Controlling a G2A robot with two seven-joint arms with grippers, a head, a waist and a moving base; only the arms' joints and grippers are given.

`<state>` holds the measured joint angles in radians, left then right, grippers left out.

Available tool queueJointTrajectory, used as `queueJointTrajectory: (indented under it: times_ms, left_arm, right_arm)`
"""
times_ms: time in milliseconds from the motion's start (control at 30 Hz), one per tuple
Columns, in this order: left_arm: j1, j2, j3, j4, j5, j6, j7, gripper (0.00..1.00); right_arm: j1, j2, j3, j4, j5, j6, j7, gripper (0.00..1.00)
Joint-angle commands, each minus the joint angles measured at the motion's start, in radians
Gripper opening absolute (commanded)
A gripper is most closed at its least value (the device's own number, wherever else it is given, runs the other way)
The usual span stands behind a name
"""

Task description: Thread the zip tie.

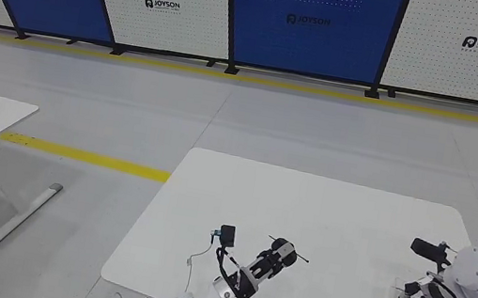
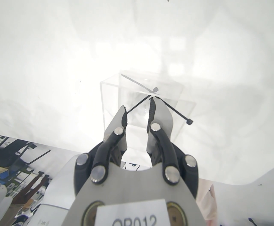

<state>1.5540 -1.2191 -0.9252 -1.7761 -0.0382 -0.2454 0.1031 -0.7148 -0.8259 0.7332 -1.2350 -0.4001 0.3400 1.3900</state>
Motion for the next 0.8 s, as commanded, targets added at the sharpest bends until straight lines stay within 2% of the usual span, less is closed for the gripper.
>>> queueJointTrajectory:
  times_ms: [0,367,767]
  left_arm:
    - [0.0,0.0,0.0,0.0,0.0,0.0,0.0,0.0]
    - [0.0,0.0,0.0,0.0,0.0,0.0,0.0,0.0]
    - [0.0,0.0,0.0,0.0,0.0,0.0,0.0,0.0]
  right_arm:
    - [0.0,0.001,-0.003,0.002,0.002,0.0,0.0,0.25]
    - [0.03,-0.011,-0.026,0.05,0.009,0.0,0.0,0.23]
    - [0.065,-0.048,-0.059,0.102,-0.009,0.0,0.0,0.21]
